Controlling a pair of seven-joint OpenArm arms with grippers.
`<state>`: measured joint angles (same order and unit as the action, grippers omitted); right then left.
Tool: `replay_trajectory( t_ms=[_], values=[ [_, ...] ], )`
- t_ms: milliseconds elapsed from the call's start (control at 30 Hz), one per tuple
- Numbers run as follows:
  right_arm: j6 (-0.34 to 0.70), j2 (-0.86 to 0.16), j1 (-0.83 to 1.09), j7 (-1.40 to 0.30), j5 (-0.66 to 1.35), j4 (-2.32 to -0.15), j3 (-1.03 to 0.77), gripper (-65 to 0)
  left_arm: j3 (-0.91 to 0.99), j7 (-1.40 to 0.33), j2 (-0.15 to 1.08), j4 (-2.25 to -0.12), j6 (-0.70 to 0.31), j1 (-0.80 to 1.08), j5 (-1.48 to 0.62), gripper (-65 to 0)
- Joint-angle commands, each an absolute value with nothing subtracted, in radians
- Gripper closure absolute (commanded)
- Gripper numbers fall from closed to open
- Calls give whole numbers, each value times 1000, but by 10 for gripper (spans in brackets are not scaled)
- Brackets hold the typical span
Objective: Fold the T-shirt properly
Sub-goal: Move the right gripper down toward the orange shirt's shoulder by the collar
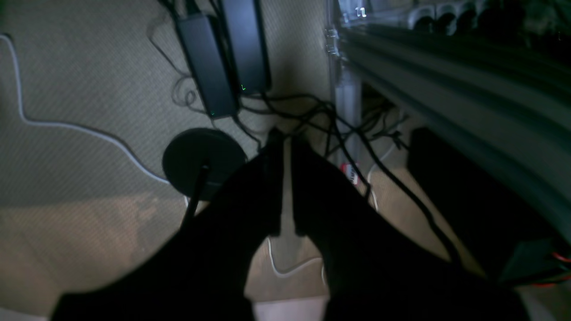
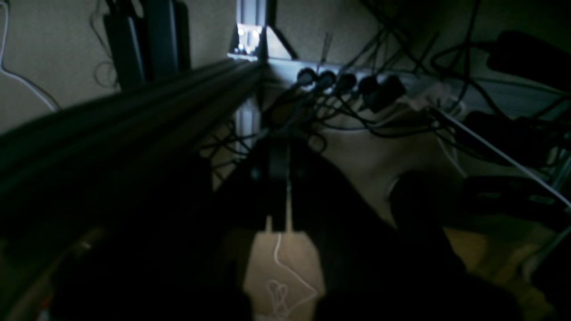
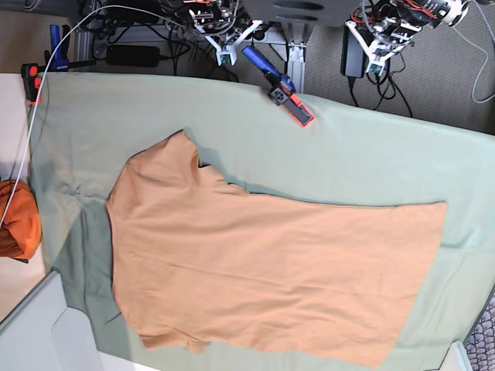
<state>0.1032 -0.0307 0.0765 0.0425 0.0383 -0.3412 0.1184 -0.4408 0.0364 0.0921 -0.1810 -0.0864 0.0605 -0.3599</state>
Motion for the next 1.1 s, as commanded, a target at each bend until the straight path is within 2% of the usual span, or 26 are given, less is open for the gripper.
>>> replay_trajectory(
  t_ms=[0,333,633,733,933,1067],
  values=[
    [48,-39,88,52,18,-347,117,-4,-429,57,100,-183,-78,77,-359,-35],
    [49,-91,178,53,-38,-418,117,-4,-314,84,119,-213,-110,125,-353,-34],
    [49,-88,153,51,-18,-490,117,-4,-314,-75,114,-318,-108,121,-288,-34],
    [50,-88,144,47,-16,-490,117,-4,-314,-106,115,-323,-67,117,-287,-34],
    [51,-89,163,44,-20,-490,117,-4,-314,-98,120,-323,-64,134,-287,-34],
    [51,-89,204,27,-65,-493,117,-4,-314,6,126,-323,-65,178,-287,-34]
  ],
)
